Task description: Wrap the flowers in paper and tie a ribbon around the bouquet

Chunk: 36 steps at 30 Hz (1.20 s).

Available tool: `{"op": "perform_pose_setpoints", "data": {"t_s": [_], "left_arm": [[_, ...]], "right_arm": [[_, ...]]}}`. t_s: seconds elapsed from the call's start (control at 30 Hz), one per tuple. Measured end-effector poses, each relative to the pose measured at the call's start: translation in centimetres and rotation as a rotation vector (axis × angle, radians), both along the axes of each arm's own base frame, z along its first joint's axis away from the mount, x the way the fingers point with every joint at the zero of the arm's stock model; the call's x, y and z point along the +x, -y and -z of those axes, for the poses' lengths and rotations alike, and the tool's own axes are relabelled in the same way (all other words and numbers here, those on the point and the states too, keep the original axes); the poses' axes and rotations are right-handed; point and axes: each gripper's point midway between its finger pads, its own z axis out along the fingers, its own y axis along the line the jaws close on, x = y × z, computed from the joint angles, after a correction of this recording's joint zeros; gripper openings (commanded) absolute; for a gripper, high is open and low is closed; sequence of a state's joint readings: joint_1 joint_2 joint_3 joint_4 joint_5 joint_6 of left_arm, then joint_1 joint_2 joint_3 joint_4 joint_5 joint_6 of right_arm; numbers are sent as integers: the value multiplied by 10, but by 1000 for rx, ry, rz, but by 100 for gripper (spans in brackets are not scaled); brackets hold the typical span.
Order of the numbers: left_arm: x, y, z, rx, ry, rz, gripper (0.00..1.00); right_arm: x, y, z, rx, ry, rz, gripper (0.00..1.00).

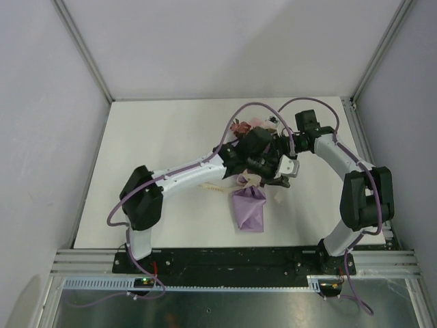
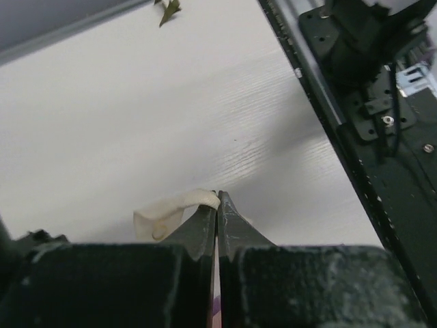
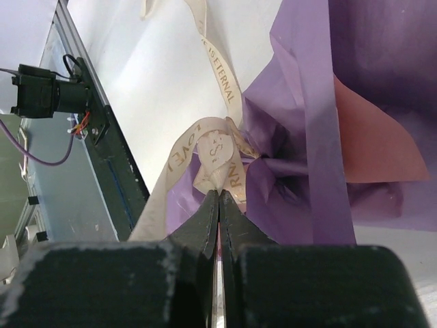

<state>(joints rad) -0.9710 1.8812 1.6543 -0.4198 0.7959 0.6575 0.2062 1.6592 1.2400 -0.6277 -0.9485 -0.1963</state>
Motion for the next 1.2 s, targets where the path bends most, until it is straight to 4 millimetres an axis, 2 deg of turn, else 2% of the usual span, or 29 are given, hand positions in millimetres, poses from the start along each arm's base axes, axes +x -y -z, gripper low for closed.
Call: {"op": "perform_pose_setpoints", "data": {"t_s": [0.03,0.1,0.23,0.3,0.37,0.43,0.53,0.67,0.77,0.83,0.93,1.1,1.2], "left_arm": [[1,4,9,-2,-11,-29,0],[3,10,25,-7,-24,-84,7],[4,25,41,-30,-21,-165,47],[7,29,41,-42,-16,-195,62],[10,31,39,-47,-18,-226,69],[14,27,37,-35,-24,-256,71],[16,11,29,-14,-57,-289,72],[28,-39,-5,-42,-153,-348,65],[56,-86,-32,-99,-170,-437,62],[77,-117,-40,-122,-155,-505,63],[93,-146,-29,-100,-99,-549,66],[77,-153,15,1,-55,-457,68],[70,-148,26,22,-21,-396,68]], "right_arm": [[0,1,1,1,0,-1,0],[1,4,2,3,2,-4,0],[-1,8,5,10,-5,-18,0],[-2,9,7,12,-16,-22,0],[-4,8,9,19,-29,-29,0],[-5,7,9,25,-35,-33,0],[-7,5,8,36,-37,-43,0],[-9,2,6,46,-38,-54,0],[-11,-1,5,47,-37,-62,0],[-13,-4,3,48,-29,-73,0],[-20,-11,-6,52,5,-104,0],[-38,-26,-25,54,95,-185,0],[-47,-32,-27,50,114,-220,0]]}}
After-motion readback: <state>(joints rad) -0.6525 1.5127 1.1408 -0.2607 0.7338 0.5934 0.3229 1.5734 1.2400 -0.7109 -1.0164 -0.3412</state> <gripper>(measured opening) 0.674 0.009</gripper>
